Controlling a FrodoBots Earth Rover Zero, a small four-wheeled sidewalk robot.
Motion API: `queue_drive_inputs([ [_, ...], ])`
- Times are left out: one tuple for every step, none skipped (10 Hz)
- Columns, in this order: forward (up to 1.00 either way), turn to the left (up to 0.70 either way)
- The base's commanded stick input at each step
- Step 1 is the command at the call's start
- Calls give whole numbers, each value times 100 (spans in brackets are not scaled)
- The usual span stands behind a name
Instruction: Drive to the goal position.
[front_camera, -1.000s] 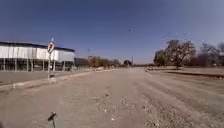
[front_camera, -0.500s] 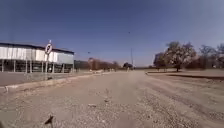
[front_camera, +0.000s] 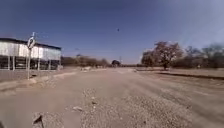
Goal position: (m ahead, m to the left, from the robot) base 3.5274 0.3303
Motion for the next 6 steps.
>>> queue_drive_inputs([
  [0, 0],
  [0, 0],
  [0, 0],
  [0, 0],
  [50, 0],
  [50, 0],
])
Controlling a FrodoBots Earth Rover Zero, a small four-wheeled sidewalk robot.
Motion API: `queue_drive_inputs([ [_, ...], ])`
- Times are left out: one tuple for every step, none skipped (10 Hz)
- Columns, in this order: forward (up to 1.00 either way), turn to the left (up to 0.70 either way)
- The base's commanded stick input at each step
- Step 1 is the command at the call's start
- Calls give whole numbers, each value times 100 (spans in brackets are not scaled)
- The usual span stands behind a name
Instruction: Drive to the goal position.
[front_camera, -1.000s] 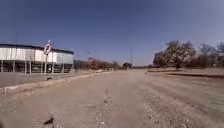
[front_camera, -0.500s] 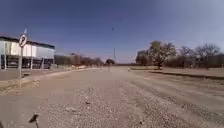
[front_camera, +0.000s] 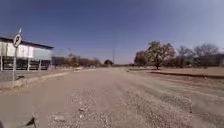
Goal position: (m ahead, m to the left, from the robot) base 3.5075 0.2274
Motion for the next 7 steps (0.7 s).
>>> queue_drive_inputs([
  [50, 0],
  [50, 0],
  [50, 0],
  [50, 0],
  [50, 0],
  [50, 0],
  [50, 0],
])
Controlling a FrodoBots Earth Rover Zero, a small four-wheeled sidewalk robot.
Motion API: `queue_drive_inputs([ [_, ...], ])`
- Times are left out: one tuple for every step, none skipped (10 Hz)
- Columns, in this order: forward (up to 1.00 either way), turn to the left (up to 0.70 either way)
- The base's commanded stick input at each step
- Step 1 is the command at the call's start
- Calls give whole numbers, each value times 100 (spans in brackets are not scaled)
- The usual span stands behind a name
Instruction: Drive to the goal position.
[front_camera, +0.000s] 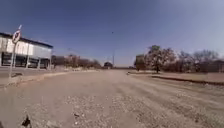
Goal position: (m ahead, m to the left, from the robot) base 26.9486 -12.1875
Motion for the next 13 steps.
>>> queue_drive_inputs([
  [50, 0],
  [50, 0],
  [50, 0],
  [50, 0],
  [50, 0],
  [50, 0],
  [50, 0],
  [50, 0],
  [50, 0],
  [50, 0],
  [50, 0],
  [50, 0],
  [50, 0],
])
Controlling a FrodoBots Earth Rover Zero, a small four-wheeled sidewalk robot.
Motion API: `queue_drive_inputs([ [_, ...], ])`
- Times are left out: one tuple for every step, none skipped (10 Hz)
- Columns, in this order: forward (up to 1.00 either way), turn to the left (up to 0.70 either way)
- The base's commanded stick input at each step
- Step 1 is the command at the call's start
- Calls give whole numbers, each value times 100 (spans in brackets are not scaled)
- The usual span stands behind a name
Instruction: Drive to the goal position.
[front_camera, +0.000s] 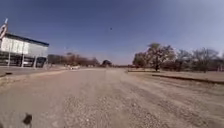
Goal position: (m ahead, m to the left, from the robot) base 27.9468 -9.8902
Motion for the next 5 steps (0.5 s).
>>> queue_drive_inputs([
  [50, 0],
  [50, 0],
  [50, 0],
  [50, 0],
  [50, 0],
])
